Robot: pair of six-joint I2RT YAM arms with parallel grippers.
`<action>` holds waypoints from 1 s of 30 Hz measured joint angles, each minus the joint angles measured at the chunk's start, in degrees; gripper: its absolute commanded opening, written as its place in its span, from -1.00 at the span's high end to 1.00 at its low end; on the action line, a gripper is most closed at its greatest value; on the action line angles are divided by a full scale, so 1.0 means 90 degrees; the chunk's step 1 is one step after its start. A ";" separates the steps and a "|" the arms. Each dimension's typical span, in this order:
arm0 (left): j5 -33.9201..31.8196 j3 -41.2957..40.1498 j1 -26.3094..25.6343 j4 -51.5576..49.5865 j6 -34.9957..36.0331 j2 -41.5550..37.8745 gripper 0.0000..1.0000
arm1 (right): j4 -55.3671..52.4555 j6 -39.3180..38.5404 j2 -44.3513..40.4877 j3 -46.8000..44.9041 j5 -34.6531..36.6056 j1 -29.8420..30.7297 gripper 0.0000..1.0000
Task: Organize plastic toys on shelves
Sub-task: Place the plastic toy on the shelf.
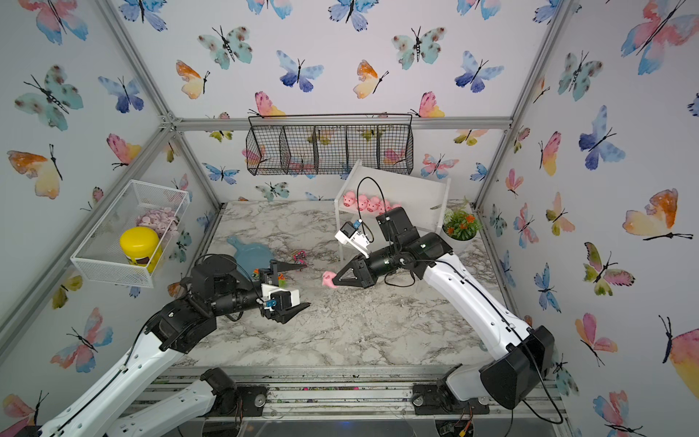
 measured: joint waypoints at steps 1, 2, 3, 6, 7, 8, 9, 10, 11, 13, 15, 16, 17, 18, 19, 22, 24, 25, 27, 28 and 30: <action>0.0119 0.0000 0.0000 0.0036 0.0027 0.0056 -0.66 | 0.0000 -0.0017 0.0000 -0.0012 -0.0056 0.0012 0.85; 0.0248 0.0000 0.0000 0.0083 0.0070 0.0126 -0.59 | 0.0000 -0.0022 0.0000 -0.0027 -0.0112 0.0029 0.85; 0.0372 0.0000 0.0000 0.0117 0.0087 0.0204 -0.52 | 0.0000 -0.0024 0.0000 -0.0036 -0.0165 0.0041 0.85; 0.0665 0.0000 0.0000 0.0175 0.0155 0.0384 -0.40 | 0.0002 -0.0022 0.0000 -0.0092 -0.0291 0.0080 0.85; 0.0760 0.0000 0.0000 0.0197 0.0168 0.0427 -0.36 | 0.0002 -0.0019 0.0000 -0.0114 -0.0318 0.0083 0.85; 0.0833 0.0000 0.0000 0.0216 0.0187 0.0457 -0.33 | 0.0000 -0.0019 0.0000 -0.0138 -0.0345 0.0092 0.85; 0.0908 0.0000 0.0000 0.0238 0.0197 0.0471 -0.31 | 0.0000 -0.0019 0.0000 -0.0158 -0.0369 0.0112 0.85; 0.0954 0.0000 0.0000 0.0250 0.0211 0.0481 -0.30 | 0.0000 -0.0017 0.0000 -0.0165 -0.0384 0.0119 0.85; 0.0996 0.0000 0.0000 0.0265 0.0216 0.0483 -0.25 | -0.0002 -0.0017 0.0000 -0.0168 -0.0391 0.0126 0.85; 0.1032 0.0000 0.0000 0.0308 0.0243 0.0493 -0.20 | 0.0000 -0.0017 0.0000 -0.0168 -0.0406 0.0148 0.85; 0.1032 0.0000 -0.0007 0.0352 0.0245 0.0503 -0.19 | 0.0000 -0.0017 0.0005 -0.0168 -0.0420 0.0185 0.85; 0.1030 0.0000 -0.0007 0.0367 0.0253 0.0510 -0.19 | 0.0000 -0.0017 0.0015 -0.0168 -0.0432 0.0206 0.85; 0.1025 0.0000 -0.0024 0.0386 0.0257 0.0522 -0.18 | 0.0000 -0.0017 0.0022 -0.0168 -0.0435 0.0231 0.85; 0.1022 0.0000 -0.0029 0.0396 0.0260 0.0534 -0.18 | 0.0000 -0.0017 0.0044 -0.0168 -0.0437 0.0253 0.85; 0.1018 0.0000 -0.0034 0.0403 0.0262 0.0549 -0.16 | 0.0000 -0.0017 0.0068 -0.0168 -0.0437 0.0279 0.85; 0.0996 0.0000 -0.0036 0.0440 0.0279 0.0602 -0.02 | 0.0000 -0.0017 0.0175 -0.0168 -0.0440 0.0333 0.85; 0.0981 0.0000 -0.0036 0.0437 0.0287 0.0627 0.18 | 0.0002 -0.0017 0.0236 -0.0168 -0.0437 0.0333 0.85; 0.0981 0.0000 -0.0039 0.0408 0.0313 0.0634 0.24 | 0.0017 -0.0017 0.0257 -0.0165 -0.0440 0.0335 0.85; 0.0974 0.0000 -0.0063 0.0391 0.0328 0.0648 0.35 | 0.0015 -0.0017 0.0277 -0.0163 -0.0454 0.0325 0.85; 0.0979 -0.0002 -0.0066 0.0372 0.0367 0.0648 0.42 | 0.0015 -0.0015 0.0282 -0.0163 -0.0457 0.0333 0.85; 0.0984 -0.0002 -0.0075 0.0364 0.0391 0.0648 0.51 | 0.0012 -0.0015 0.0282 -0.0163 -0.0483 0.0333 0.85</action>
